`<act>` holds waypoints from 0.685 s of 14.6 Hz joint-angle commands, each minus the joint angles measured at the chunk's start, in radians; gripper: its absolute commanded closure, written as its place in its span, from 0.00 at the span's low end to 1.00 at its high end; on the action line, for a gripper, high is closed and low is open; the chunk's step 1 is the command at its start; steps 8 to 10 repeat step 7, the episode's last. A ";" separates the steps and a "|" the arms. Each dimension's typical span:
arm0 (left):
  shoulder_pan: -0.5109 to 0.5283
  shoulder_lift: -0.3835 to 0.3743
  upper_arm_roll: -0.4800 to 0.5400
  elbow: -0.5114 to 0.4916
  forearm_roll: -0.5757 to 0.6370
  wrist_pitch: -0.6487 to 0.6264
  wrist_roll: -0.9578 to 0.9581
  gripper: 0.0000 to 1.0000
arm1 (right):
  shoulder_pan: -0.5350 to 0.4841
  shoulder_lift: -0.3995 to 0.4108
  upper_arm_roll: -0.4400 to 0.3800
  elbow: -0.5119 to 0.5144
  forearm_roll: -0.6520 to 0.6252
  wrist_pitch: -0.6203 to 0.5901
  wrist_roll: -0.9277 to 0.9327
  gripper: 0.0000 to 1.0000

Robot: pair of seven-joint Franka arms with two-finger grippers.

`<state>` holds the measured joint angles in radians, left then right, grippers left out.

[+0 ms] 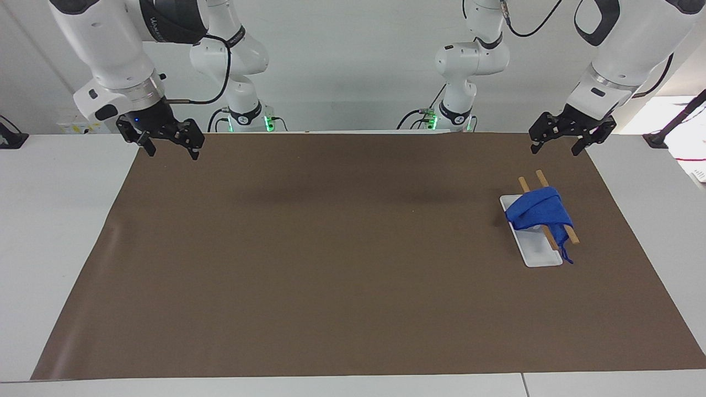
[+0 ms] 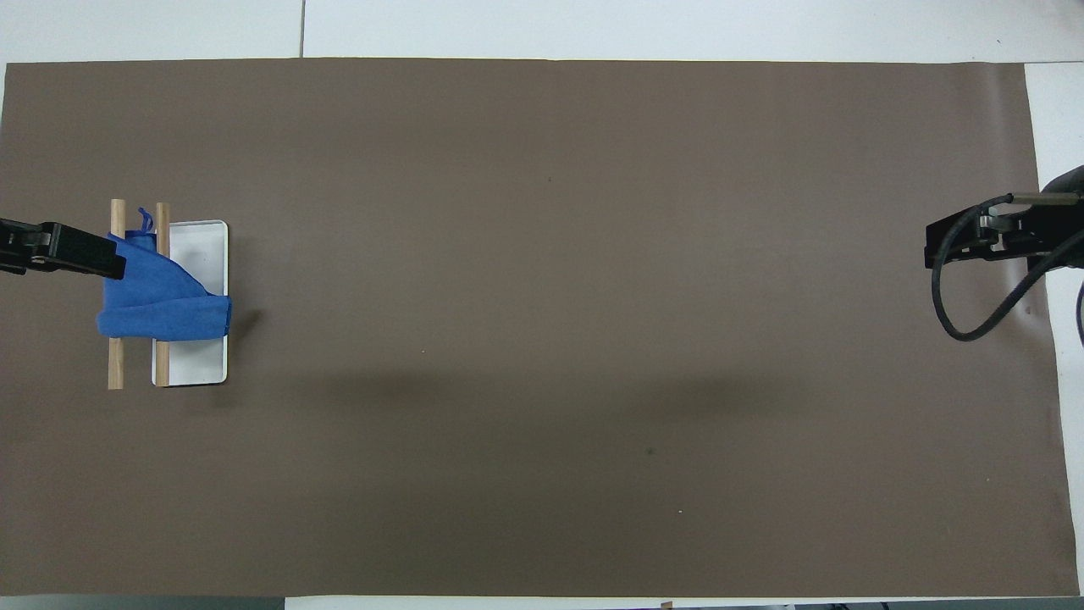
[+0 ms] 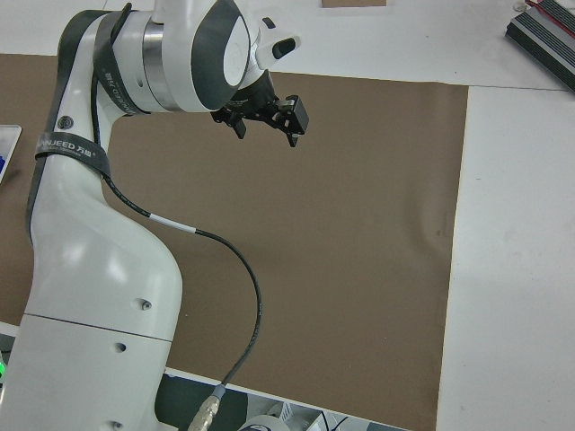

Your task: Right arm passes towel to left arm to hang

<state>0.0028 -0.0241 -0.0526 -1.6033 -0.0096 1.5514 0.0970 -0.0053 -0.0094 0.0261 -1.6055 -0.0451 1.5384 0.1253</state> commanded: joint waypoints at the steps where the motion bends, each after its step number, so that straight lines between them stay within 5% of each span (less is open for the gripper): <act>1: -0.009 -0.014 0.004 -0.007 0.000 -0.014 -0.010 0.00 | -0.002 -0.023 -0.002 -0.011 0.014 -0.003 -0.019 0.00; 10: -0.007 -0.014 0.005 -0.007 0.000 -0.019 -0.006 0.00 | 0.002 -0.023 -0.002 -0.013 0.014 -0.003 -0.018 0.00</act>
